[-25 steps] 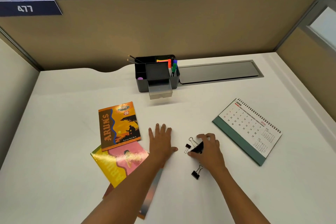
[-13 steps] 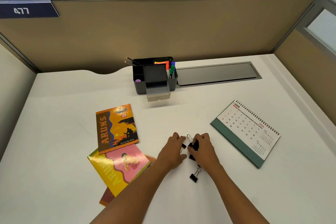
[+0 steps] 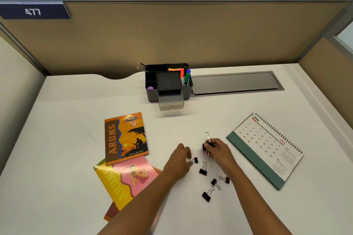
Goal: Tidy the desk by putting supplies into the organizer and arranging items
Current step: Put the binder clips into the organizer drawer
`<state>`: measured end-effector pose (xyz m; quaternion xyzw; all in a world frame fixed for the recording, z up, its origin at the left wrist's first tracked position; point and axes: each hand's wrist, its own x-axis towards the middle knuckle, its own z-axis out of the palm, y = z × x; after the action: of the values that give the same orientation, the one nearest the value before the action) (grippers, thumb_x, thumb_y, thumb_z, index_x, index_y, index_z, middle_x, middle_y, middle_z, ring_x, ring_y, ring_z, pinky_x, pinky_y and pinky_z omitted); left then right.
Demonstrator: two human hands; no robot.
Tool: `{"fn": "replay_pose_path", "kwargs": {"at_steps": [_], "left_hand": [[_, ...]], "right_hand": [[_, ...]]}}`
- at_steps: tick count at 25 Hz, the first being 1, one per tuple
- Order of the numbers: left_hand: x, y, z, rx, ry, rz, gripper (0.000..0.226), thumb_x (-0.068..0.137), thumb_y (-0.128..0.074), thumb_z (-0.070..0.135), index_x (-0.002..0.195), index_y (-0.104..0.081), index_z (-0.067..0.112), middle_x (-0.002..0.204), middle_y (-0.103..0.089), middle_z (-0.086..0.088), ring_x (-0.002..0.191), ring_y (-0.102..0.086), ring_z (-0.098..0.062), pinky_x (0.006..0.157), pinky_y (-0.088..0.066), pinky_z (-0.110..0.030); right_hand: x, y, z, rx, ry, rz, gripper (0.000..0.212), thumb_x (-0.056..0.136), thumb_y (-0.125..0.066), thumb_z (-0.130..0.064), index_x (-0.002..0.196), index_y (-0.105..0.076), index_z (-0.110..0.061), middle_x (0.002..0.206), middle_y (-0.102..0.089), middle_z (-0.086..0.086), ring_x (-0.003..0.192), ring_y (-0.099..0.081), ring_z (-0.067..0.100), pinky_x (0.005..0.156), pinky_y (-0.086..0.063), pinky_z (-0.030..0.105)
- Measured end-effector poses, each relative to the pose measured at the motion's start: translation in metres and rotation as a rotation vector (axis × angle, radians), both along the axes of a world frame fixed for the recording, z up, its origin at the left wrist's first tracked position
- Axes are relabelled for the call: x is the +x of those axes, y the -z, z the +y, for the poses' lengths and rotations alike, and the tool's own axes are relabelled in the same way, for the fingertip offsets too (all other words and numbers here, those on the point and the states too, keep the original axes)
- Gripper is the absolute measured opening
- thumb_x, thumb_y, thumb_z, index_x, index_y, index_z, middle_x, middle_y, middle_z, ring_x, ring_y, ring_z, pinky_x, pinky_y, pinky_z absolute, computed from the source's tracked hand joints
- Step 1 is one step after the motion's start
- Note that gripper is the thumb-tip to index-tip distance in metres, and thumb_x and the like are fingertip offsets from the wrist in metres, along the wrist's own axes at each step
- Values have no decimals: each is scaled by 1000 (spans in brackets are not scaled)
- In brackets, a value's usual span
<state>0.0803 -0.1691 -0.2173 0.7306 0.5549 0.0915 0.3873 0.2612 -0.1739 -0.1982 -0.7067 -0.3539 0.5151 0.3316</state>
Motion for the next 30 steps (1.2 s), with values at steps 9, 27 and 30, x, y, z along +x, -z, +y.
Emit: {"fn": "replay_pose_path", "kwargs": {"at_steps": [9,27,30], "left_hand": [[-1,6,7,-67,-14,-49,17,81,-72,21,87,-57,17,86,-39,6,79,-43,-15,70,-31,-21],[-1,7,1,29,44,-31,11,89,-58,19,92,-61,8,95,-43,4,87,-44,-12,77,-39,-24],[-1,6,1,9,43,-47,10,88,-56,13,95,-61,8,97,-50,0,88,-45,-12,79,-41,-24]], "right_hand": [[-53,-77,120,256,-219,-164,18,92,-65,-21,108,-67,-13,97,-68,3,83,-64,18,78,-53,28],[-105,-76,211,190,-735,-694,33,93,-63,-9,125,-59,-14,124,-64,12,112,-61,29,96,-50,36],[-99,-73,209,244,-563,-659,35,91,-59,4,121,-63,-13,119,-65,11,109,-62,26,95,-51,34]]}}
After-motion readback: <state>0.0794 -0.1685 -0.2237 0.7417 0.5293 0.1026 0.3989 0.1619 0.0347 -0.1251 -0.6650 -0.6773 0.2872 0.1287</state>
